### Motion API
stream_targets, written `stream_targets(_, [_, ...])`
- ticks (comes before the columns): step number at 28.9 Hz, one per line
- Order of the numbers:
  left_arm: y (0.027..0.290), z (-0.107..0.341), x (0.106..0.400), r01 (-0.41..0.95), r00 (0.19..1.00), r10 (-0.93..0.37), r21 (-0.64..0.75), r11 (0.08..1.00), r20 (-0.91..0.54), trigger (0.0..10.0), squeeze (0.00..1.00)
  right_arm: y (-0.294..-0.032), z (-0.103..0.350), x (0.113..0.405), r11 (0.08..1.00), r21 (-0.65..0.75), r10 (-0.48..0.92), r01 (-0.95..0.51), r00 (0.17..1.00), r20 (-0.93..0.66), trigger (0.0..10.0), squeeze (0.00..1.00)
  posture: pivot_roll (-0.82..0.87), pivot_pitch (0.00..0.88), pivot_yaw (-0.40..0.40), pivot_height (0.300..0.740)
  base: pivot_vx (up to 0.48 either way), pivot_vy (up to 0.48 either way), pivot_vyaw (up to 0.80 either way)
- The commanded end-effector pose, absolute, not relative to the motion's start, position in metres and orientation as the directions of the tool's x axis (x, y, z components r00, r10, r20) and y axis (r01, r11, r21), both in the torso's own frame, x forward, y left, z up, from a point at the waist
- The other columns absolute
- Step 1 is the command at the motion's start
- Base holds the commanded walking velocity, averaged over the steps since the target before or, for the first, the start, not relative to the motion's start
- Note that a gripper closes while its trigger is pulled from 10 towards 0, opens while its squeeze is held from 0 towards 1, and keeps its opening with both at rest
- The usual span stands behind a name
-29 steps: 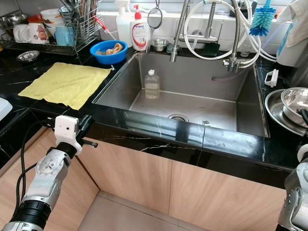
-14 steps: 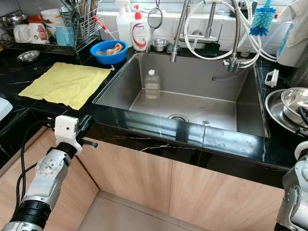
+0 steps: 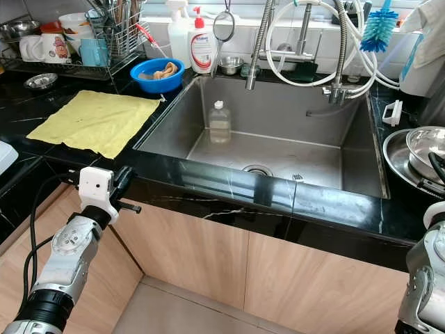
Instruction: Kitchen organization
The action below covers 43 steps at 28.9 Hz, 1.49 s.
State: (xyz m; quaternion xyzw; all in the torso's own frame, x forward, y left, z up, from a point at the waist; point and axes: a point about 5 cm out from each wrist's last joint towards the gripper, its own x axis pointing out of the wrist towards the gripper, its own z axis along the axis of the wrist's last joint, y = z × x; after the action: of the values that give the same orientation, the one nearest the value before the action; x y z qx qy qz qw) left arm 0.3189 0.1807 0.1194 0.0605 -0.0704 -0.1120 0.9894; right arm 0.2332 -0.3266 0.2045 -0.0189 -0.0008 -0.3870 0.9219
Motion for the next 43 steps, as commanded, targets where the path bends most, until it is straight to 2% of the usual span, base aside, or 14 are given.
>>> stream_targets(1, [0.182,0.122,0.319,0.216,0.964,-0.237,0.166,0.962,0.123,10.0,0.00,-0.325,0.206,0.237,0.711,-0.023,-0.702,0.702,0.712,0.019,0.0,0.00,-0.02,0.000,0.052,0.740,0.000,0.000,0.00])
stream_targets(7, [0.182,0.122,0.319,0.213,0.964,-0.235,0.167,0.963,0.124,10.0,0.00,-0.313,0.225,0.246,0.769,0.015,-0.637,0.639,0.764,0.108,0.0,0.00,-0.02,0.000,0.051,0.740,0.000,0.000,0.00])
stream_targets(15, [0.183,0.123,0.319,0.208,0.965,-0.230,0.164,0.964,0.127,10.0,0.00,-0.293,0.263,0.256,0.824,0.017,-0.548,0.566,0.788,0.281,0.0,0.00,-0.02,0.000,0.048,0.740,0.000,0.000,0.00])
stream_targets(16, [0.183,0.122,0.320,0.207,0.965,-0.228,0.164,0.965,0.126,10.0,0.00,-0.285,0.271,0.260,0.849,-0.023,-0.494,0.527,0.809,0.318,10.0,0.00,-0.03,0.000,0.048,0.740,0.000,0.000,0.00])
stream_targets(20, [0.182,0.122,0.320,0.207,0.965,-0.228,0.162,0.965,0.125,10.0,0.00,-0.266,0.272,0.276,0.921,-0.071,-0.345,0.383,0.887,0.306,10.0,0.00,-0.03,0.000,0.049,0.740,0.000,0.000,0.00])
stream_targets(23, [0.180,0.121,0.321,0.211,0.965,-0.231,0.159,0.965,0.123,10.0,0.00,-0.242,0.244,0.299,0.983,-0.089,-0.151,0.158,0.985,0.082,10.0,0.00,-0.04,0.000,0.051,0.740,0.000,0.000,0.00])
stream_targets(25, [0.177,0.122,0.323,0.213,0.964,-0.233,0.156,0.965,0.127,10.0,0.00,-0.224,0.237,0.319,0.993,-0.112,-0.031,0.035,0.999,0.042,10.0,0.00,-0.03,0.000,0.048,0.740,0.000,0.000,0.00])
stream_targets(27, [0.177,0.123,0.323,0.210,0.964,-0.231,0.154,0.965,0.131,10.0,0.00,-0.220,0.235,0.327,0.993,-0.120,0.012,-0.007,0.999,0.035,10.0,0.00,-0.03,0.000,0.046,0.740,0.000,0.000,0.00])
stream_targets(33, [0.179,0.123,0.322,0.202,0.965,-0.224,0.156,0.967,0.135,10.0,0.00,-0.237,0.207,0.355,0.992,-0.124,-0.046,0.034,0.994,-0.099,10.0,0.00,-0.02,0.000,0.038,0.740,0.000,0.000,0.00])
stream_targets(38, [0.179,0.122,0.322,0.198,0.966,-0.220,0.157,0.968,0.137,10.0,0.00,-0.254,0.175,0.363,0.991,-0.119,-0.090,0.065,0.972,-0.217,10.0,0.00,-0.01,0.000,0.034,0.740,0.000,0.000,0.00])
stream_targets(43, [0.179,0.122,0.322,0.199,0.965,-0.221,0.156,0.968,0.139,10.0,0.00,-0.263,0.157,0.363,0.993,-0.083,-0.107,0.089,0.962,-0.250,10.0,0.00,-0.01,0.000,0.033,0.740,0.000,0.000,0.00])
